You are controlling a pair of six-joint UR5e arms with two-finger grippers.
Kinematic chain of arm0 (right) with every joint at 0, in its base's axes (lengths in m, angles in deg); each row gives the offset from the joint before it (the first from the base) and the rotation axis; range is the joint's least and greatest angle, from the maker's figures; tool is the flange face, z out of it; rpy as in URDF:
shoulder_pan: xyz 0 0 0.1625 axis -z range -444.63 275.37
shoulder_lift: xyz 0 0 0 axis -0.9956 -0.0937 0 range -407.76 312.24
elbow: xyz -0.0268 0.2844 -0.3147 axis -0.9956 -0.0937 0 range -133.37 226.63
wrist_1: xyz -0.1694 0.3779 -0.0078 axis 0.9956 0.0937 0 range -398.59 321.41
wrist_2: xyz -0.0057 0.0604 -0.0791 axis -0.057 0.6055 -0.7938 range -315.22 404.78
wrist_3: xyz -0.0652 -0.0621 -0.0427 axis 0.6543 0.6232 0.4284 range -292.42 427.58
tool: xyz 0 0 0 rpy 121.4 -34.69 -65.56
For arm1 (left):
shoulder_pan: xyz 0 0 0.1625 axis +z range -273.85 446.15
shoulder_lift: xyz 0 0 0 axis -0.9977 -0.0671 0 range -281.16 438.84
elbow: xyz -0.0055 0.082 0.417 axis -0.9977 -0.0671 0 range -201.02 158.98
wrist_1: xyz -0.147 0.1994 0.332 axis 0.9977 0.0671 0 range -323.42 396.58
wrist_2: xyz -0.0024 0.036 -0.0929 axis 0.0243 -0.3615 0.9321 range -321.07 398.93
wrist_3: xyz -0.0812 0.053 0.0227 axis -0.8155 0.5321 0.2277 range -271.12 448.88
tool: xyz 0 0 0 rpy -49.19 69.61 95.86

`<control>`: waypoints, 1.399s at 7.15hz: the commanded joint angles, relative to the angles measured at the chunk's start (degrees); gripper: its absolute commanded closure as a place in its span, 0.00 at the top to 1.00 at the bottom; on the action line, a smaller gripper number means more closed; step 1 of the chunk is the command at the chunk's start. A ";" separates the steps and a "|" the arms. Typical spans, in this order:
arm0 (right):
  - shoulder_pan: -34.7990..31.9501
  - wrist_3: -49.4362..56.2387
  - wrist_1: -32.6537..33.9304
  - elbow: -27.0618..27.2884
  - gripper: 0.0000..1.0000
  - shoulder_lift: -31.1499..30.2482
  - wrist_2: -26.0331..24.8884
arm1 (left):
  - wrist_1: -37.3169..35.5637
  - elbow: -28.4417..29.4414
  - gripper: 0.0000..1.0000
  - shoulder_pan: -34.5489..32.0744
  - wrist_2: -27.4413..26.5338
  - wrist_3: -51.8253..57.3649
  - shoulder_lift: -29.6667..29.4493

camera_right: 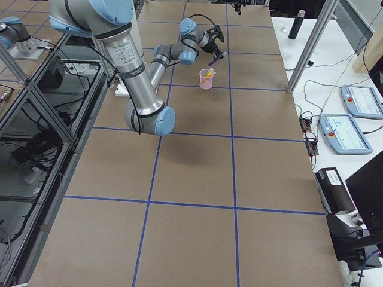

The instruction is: Collect pens into pen holder

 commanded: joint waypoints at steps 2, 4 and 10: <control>7.72 1.88 -3.24 -0.97 0.00 -0.17 -10.64 | -1.64 3.99 1.00 -1.08 -2.80 0.10 2.15; 9.16 1.88 -5.71 -4.49 0.00 -0.25 -15.42 | -1.65 4.18 1.00 -1.26 -2.71 0.45 2.50; 8.99 4.35 -7.40 -9.24 0.00 0.27 -17.63 | -0.85 7.43 1.00 -1.17 -2.80 0.63 2.51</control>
